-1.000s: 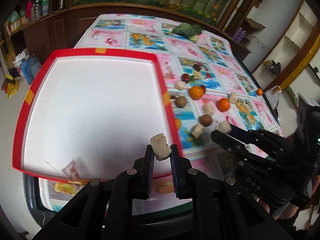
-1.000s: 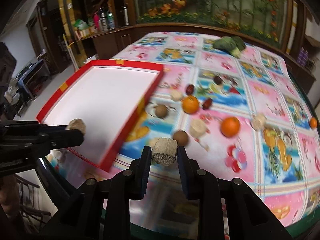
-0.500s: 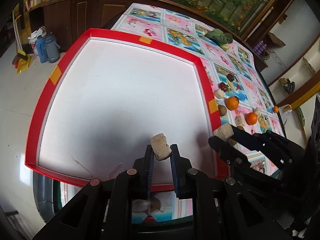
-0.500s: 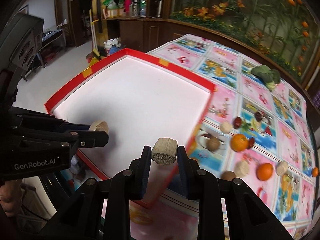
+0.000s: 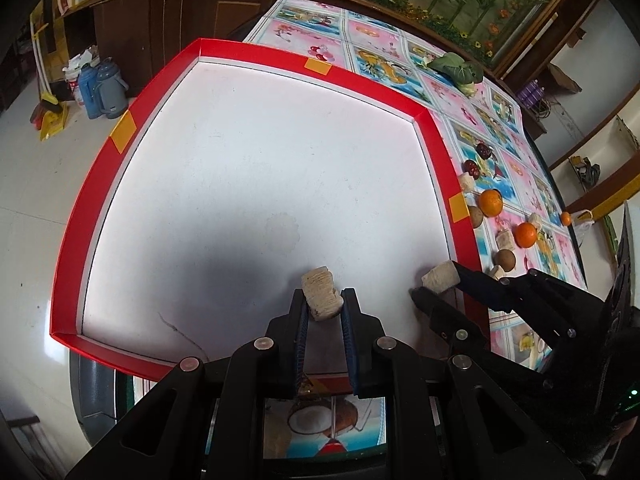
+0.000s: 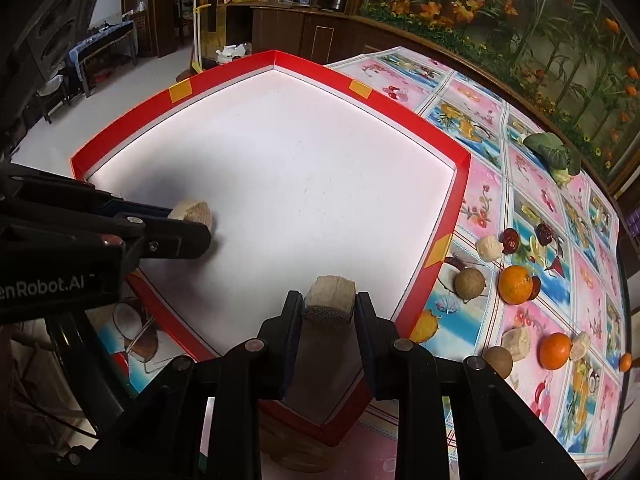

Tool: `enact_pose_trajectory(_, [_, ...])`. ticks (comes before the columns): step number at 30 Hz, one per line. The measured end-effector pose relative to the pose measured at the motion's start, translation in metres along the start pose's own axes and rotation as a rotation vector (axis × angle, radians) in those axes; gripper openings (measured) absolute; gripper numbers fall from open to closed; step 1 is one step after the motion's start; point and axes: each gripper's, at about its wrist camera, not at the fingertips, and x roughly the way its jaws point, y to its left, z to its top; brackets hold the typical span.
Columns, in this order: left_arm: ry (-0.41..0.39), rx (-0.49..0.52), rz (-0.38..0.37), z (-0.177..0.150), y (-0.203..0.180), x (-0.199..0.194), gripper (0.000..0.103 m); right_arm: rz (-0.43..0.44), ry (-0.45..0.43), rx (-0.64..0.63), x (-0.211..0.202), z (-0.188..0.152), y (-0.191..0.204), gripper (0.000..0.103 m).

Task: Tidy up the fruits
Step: 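Carry both cubes over the tray and open both tools to drop them, then grasp another beige cube with the left tool while the right tool reaches toward a kiwi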

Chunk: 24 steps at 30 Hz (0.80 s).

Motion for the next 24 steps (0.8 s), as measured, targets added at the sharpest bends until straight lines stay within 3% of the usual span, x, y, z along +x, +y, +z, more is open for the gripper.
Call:
enact_pose_trajectory(5, [-0.009,0.009,0.029,-0.001,0.003,-0.002,0.016,0.001,-0.006,0.002,0.001,0.001,0.001,0.027])
enact_pose_trajectory(7, [-0.011,0.007,0.029,-0.002,0.007,-0.003,0.025,0.014,-0.012,0.018,0.001,0.001,-0.001,0.027])
enact_pose_trajectory(9, [-0.028,0.002,0.029,-0.003,0.012,-0.009,0.041,0.048,-0.022,0.036,-0.001,-0.001,-0.005,0.036])
enact_pose_trajectory(10, [-0.046,0.005,0.042,-0.005,0.013,-0.013,0.045,0.066,-0.031,0.051,-0.004,-0.002,-0.008,0.049])
enact_pose_trajectory(11, [-0.069,0.020,0.057,-0.006,0.011,-0.018,0.046,0.082,-0.050,0.080,-0.009,-0.004,-0.013,0.057])
enact_pose_trajectory(14, [-0.110,0.057,0.063,-0.011,0.000,-0.030,0.046,0.124,-0.099,0.137,-0.030,-0.013,-0.029,0.062])
enact_pose_trajectory(19, [-0.142,0.154,0.011,-0.024,-0.038,-0.041,0.058,0.038,-0.132,0.235,-0.060,-0.040,-0.067,0.070])
enact_pose_trajectory(24, [-0.108,0.263,-0.047,-0.034,-0.080,-0.034,0.058,-0.019,-0.121,0.390,-0.070,-0.074,-0.117,0.077])
